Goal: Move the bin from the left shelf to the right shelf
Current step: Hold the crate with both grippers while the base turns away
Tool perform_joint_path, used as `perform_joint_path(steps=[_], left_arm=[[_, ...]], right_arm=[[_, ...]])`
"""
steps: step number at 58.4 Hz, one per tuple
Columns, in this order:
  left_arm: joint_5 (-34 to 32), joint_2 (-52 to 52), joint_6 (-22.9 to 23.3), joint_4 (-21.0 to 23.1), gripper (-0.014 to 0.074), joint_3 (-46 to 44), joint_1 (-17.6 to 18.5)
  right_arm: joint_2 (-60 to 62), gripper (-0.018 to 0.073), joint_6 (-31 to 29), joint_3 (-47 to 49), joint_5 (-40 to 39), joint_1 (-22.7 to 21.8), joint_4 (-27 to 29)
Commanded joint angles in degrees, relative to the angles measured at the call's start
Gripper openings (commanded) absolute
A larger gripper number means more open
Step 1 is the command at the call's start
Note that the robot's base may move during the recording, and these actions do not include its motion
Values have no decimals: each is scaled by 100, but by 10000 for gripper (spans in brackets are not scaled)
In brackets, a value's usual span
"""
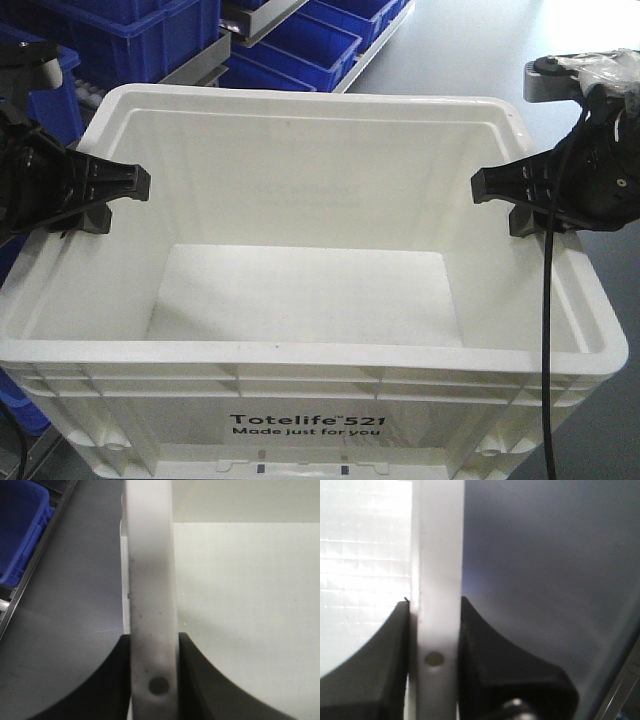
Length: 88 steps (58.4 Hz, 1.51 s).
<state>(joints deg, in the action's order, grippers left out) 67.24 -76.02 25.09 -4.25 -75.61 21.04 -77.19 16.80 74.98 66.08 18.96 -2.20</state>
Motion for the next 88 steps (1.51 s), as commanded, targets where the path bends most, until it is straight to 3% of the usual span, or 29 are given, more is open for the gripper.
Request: perform_joint_path(steps=[1,88], left_arm=[[-506,255,-41,-30,-6,-213,41],[-506,255,-41,-30,-6,-213,41]], right_arm=[[218,0,-112,201,-345,-20,-325],[218,0,-112,201,-326,-20,-325]])
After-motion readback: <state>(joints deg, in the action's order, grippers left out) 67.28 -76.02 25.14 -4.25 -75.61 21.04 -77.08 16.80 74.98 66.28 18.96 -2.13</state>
